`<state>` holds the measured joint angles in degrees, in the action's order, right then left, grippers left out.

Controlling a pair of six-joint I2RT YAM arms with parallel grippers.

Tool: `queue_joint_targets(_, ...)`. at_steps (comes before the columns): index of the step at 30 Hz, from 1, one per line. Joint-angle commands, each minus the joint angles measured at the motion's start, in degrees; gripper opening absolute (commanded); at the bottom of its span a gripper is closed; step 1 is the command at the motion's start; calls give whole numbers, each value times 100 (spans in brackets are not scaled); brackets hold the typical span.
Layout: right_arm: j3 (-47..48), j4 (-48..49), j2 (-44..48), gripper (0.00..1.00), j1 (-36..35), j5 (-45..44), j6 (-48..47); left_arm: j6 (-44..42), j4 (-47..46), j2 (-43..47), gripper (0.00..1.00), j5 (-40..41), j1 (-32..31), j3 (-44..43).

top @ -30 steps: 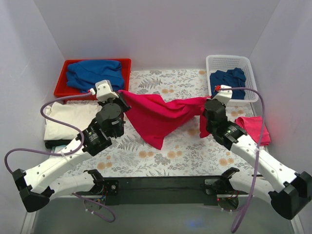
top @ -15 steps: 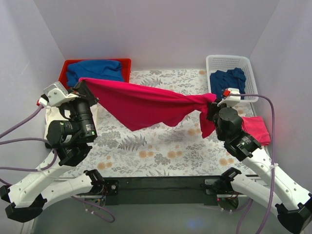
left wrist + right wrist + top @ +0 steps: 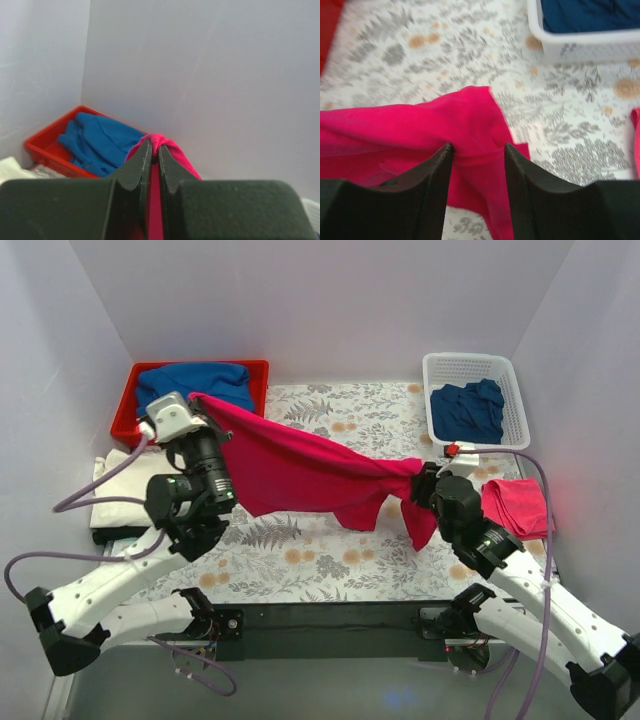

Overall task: Fold and stack the t-shirts
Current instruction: Flatten out the tshirt

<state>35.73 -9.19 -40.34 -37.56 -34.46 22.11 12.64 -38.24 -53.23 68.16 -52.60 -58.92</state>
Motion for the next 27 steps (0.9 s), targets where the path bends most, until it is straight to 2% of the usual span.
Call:
queue_joint_targets(1, -171, -327, -229, 52, 30, -341, 513, -1569, -2158, -451, 0, 171, 30, 214)
queue_joint_targets(3, -241, -338, -141, 59, 30, -552, 602, -1852, -2485, -469, 0, 128, 30, 196)
queue_joint_targets(5, -241, -294, -115, 68, 30, -606, 453, -1766, -2364, -451, 0, 66, 30, 109)
queue_joint_targets(8, -189, -180, -359, 70, 30, -597, 295, -1362, -1864, -372, 0, 31, 30, 56)
queue_joint_targets(11, -189, 92, -842, 70, 30, -177, 171, -896, -1363, -285, 0, 57, 30, 108)
queue_joint_targets(18, -250, 866, -2056, 69, 30, 1509, -110, -70, -423, -153, 0, 259, 30, 337)
queue_joint_targets(23, -66, 1525, -2741, 64, -6, 2170, -382, 589, 438, -21, 0, 364, 30, 416)
queue_joint_targets(27, 346, 1727, -3146, 61, -146, 2548, -523, 932, 774, 67, 0, 479, 30, 433)
